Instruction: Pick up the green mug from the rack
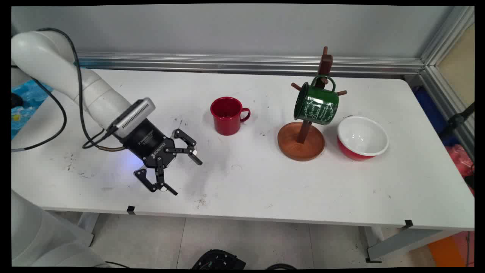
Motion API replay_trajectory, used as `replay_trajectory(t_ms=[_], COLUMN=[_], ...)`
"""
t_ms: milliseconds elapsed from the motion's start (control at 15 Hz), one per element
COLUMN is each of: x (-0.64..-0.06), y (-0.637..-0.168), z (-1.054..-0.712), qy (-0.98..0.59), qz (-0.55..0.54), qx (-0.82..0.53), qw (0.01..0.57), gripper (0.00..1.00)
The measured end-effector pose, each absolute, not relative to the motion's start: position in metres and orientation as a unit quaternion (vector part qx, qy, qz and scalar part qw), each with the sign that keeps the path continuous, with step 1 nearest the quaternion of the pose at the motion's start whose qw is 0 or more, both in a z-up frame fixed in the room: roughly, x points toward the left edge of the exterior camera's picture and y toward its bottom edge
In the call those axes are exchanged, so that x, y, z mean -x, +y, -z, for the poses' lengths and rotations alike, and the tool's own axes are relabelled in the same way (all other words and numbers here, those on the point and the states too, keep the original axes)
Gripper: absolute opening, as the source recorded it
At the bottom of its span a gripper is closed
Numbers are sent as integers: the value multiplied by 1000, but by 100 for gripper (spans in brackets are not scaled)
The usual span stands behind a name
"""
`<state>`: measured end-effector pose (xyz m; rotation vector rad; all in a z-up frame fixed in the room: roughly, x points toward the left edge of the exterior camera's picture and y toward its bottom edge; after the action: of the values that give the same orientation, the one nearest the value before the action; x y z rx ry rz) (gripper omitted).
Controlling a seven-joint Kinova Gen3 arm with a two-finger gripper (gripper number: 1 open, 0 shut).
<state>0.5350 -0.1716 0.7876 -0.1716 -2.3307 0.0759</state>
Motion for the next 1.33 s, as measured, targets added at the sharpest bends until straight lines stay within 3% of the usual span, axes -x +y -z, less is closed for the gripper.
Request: replay_trajectory(t_ms=[800,1333], x=[-529,-501], y=[-174,-192], z=[-840,-849], qy=[-884,-840], qz=[-38,-29], qx=[-62,-166], qw=[462,517], gripper=[100,100])
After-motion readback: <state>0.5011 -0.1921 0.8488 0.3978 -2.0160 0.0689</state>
